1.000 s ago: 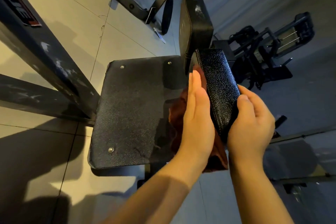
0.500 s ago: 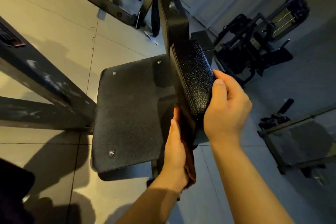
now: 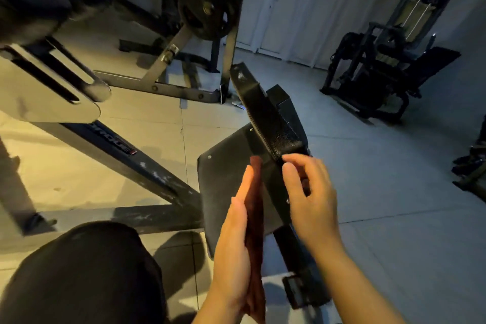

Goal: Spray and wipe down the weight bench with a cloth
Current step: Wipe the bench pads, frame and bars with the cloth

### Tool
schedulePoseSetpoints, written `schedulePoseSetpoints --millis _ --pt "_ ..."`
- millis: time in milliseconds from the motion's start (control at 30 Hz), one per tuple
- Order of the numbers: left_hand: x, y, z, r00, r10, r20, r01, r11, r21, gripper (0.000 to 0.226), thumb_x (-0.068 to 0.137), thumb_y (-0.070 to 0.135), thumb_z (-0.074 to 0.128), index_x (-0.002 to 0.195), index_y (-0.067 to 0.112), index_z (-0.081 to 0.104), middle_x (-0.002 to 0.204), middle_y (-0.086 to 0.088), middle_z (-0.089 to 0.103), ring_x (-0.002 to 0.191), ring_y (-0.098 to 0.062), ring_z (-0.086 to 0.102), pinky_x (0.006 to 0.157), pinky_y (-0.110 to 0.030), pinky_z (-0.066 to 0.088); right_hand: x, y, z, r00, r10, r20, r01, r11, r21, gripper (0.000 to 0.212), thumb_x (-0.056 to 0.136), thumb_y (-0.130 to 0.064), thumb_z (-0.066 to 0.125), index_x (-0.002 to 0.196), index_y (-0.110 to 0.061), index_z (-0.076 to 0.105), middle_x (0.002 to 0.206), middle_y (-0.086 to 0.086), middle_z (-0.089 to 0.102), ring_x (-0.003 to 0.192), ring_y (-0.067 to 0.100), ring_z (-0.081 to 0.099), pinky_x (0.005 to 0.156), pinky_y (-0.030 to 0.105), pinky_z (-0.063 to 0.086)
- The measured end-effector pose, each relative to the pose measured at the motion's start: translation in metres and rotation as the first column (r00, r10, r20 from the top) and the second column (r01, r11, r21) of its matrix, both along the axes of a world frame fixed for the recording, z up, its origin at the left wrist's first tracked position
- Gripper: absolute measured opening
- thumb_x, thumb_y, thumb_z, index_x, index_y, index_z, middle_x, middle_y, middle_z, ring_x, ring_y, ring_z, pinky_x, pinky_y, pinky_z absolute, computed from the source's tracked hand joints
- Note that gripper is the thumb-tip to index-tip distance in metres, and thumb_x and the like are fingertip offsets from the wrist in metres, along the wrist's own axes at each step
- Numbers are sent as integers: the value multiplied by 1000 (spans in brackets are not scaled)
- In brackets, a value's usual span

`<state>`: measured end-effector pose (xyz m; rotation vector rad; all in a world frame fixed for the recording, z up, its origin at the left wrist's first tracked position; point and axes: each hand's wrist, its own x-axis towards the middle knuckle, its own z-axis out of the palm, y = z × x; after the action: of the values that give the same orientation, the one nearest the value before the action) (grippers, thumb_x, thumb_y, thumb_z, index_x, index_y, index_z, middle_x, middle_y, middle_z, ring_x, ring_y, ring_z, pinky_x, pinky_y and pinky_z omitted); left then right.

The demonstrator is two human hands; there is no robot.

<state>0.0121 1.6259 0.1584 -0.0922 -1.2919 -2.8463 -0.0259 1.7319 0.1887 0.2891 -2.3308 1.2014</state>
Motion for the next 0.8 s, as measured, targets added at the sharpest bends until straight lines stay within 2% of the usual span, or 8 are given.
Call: schedulePoseSetpoints --millis 100,200,267,400,500,567,667,800 --pt "5 -7 -16 975 -216 -59 200 959 -202 61 91 63 43 134 20 52 142 -5 52 135 -27 45 111 -46 38 32 -2 6 865 322 385 -149 897 -417 36 83 -64 55 93 -33 69 95 -6 71 93 9 68 82 26 55" --pt "11 -10 -1 971 -205 -124 189 974 -127 52 92 53 46 136 25 45 145 4 47 135 -13 43 110 -34 38 39 6 12 859 312 406 -88 871 -483 21 89 -37 62 106 -26 69 100 -1 73 100 17 69 88 35 56" --pt "26 -1 12 971 -146 -188 128 986 -108 59 89 53 56 140 26 43 144 9 49 133 -6 44 104 -23 42 40 13 14 878 301 373 -67 848 -526 15 96 -18 57 104 -19 70 96 3 74 96 18 70 80 28 56" --pt "-6 -18 4 961 -26 -277 -102 892 -440 47 77 51 66 123 47 57 133 23 54 121 5 51 94 -17 48 35 35 20 866 382 324 -188 847 -497 17 93 -10 56 100 -15 71 92 4 74 90 15 70 73 20 54" --pt "-43 -25 -3 905 -329 -271 41 700 -713 46 75 50 69 119 40 63 126 15 60 118 -6 57 100 -33 48 17 54 15 787 485 381 -315 847 -428 20 86 -20 59 102 -18 72 94 2 74 92 14 70 77 22 54" --pt "-67 -27 -12 885 -408 -226 97 635 -767 33 74 43 74 104 31 70 106 4 70 102 -15 66 92 -41 53 1 61 7 757 492 430 -347 860 -374 20 86 -21 61 101 -20 72 93 -2 73 91 12 70 77 23 54" --pt "-100 -27 -22 915 -368 -167 107 620 -777 26 64 41 81 85 32 68 77 4 68 76 -10 66 73 -26 51 -26 73 -10 750 452 482 -356 891 -282 18 91 -15 62 101 -25 72 94 -8 74 90 6 69 79 22 54" --pt "-106 -25 -28 946 -315 -75 102 510 -854 30 67 41 84 79 35 58 68 5 60 66 -8 59 66 -29 50 -44 78 -30 720 411 559 -259 907 -332 21 92 -16 63 105 -30 70 95 -9 74 90 6 70 82 28 58"
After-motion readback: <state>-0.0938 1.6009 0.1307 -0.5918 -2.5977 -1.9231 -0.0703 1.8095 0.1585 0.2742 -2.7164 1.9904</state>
